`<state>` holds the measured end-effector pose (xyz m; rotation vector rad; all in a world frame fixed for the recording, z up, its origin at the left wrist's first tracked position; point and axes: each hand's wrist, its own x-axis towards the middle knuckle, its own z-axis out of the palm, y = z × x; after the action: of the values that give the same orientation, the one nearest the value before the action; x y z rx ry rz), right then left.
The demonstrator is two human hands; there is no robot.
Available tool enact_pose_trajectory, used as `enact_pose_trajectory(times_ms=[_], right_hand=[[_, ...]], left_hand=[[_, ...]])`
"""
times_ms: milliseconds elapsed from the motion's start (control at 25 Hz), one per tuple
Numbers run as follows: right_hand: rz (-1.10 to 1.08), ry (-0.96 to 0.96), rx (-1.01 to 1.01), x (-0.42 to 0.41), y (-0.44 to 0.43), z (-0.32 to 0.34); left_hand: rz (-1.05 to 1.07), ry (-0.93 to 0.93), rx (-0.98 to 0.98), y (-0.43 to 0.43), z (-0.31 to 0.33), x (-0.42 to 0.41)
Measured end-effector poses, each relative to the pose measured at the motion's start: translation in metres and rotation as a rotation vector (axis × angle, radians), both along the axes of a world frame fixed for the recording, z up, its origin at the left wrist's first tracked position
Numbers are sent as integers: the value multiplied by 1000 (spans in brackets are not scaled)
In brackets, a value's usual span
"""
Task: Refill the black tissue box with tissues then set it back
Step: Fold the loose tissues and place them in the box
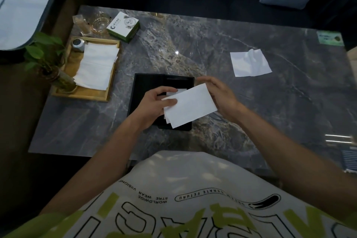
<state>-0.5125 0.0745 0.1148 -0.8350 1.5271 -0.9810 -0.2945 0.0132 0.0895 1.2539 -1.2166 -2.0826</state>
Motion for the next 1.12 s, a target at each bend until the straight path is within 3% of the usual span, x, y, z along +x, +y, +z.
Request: enact_pose_trajectory(times_ms=[120, 360, 560, 680, 880, 1120], right_hand=[[-26, -145, 150, -3, 4, -5], [72, 61, 171, 1, 11, -18], [244, 64, 185, 9, -2, -15], [154, 12, 180, 14, -11, -18], [-25, -202, 307, 23, -7, -29], [0, -115, 364, 30, -7, -41]], left_hand=[[56, 22, 43, 5, -1, -4], [34, -48, 123, 18, -14, 5], [-110, -182, -25, 13, -16, 9], [-111, -183, -69, 12, -15, 8], [55, -148, 53, 14, -22, 8], [107, -142, 130, 19, -28, 8]])
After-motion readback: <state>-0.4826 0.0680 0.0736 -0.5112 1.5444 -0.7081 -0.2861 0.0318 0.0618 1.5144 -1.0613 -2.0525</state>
